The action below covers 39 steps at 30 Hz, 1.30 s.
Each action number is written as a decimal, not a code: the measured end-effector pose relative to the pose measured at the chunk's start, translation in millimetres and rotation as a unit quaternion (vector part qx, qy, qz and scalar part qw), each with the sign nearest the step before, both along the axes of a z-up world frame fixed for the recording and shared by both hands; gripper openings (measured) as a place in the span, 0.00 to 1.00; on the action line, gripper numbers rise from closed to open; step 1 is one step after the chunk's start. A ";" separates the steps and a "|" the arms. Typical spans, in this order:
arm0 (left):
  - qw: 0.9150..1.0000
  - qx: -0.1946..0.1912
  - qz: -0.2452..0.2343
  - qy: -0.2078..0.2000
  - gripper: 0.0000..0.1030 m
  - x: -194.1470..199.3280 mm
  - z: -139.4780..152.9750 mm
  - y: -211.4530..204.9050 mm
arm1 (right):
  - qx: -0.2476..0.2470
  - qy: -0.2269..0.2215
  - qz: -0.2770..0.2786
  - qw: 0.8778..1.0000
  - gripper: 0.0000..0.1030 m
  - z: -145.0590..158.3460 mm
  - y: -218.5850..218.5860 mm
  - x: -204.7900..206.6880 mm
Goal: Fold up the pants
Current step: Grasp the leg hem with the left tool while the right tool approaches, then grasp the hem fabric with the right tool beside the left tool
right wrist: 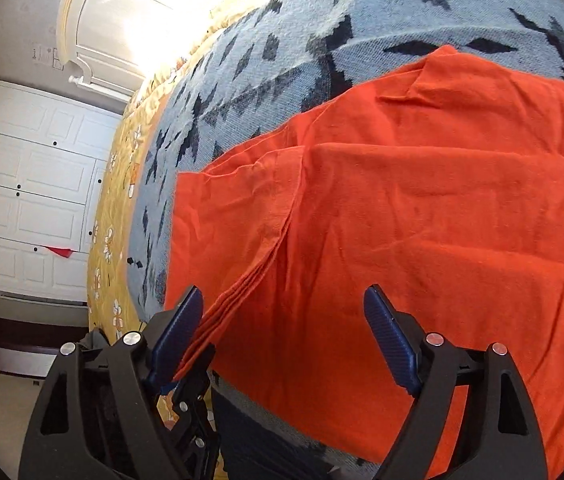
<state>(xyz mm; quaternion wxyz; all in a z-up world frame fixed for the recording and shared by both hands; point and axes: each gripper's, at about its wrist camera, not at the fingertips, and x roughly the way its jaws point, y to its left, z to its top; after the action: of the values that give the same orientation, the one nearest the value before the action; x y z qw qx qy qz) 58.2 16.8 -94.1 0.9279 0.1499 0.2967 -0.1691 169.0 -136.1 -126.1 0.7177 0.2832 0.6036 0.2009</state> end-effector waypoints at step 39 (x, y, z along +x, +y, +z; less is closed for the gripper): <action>0.980 0.155 -0.110 -0.068 0.10 -46.9 -39.6 -130.4 | -0.015 -0.134 0.006 0.991 0.06 -3.3 -46.3 10.5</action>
<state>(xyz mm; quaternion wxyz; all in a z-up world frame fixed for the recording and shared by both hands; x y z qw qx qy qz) 11.3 -113.6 -133.7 0.8872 0.3343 0.2375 -0.2117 179.5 -182.4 -129.3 0.7951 0.2395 0.5067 0.2318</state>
